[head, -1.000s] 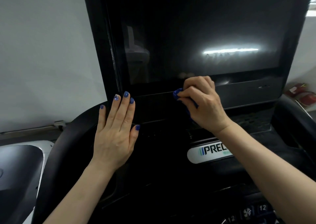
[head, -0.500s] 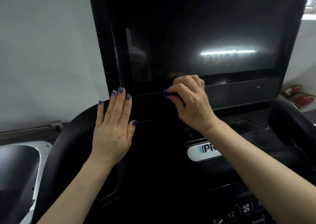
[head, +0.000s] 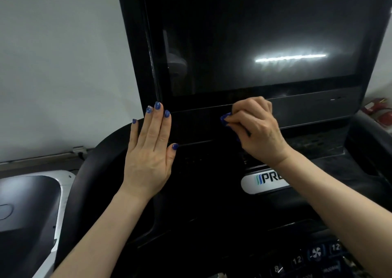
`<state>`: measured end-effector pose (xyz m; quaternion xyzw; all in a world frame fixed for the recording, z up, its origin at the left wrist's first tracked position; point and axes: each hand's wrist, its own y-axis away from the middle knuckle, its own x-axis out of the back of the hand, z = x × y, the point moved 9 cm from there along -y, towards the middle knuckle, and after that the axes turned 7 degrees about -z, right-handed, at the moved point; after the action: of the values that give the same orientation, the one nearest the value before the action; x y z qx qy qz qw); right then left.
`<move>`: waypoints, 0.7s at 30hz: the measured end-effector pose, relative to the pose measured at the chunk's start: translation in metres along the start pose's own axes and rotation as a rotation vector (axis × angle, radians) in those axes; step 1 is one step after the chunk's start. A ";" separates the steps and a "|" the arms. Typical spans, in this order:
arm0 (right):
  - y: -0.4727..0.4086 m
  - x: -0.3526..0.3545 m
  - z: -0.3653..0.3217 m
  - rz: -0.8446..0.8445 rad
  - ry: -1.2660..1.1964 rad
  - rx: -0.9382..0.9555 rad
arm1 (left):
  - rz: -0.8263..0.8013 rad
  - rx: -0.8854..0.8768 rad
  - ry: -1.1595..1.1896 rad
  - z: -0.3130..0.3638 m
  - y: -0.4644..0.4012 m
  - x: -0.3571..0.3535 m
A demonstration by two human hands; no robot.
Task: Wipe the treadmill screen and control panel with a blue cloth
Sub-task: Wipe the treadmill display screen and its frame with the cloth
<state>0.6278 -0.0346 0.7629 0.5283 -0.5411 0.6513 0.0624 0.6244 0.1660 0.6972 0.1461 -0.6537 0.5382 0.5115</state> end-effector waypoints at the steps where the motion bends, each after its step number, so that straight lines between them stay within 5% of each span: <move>1: -0.001 -0.002 -0.002 0.001 -0.004 -0.011 | 0.000 0.005 0.007 0.000 0.000 -0.001; 21: 0.008 -0.022 -0.029 -0.045 -0.037 0.035 | -0.011 0.005 0.027 0.000 0.001 -0.001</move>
<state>0.6137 -0.0046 0.7452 0.5531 -0.5187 0.6494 0.0578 0.6241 0.1661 0.6961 0.1436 -0.6447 0.5389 0.5228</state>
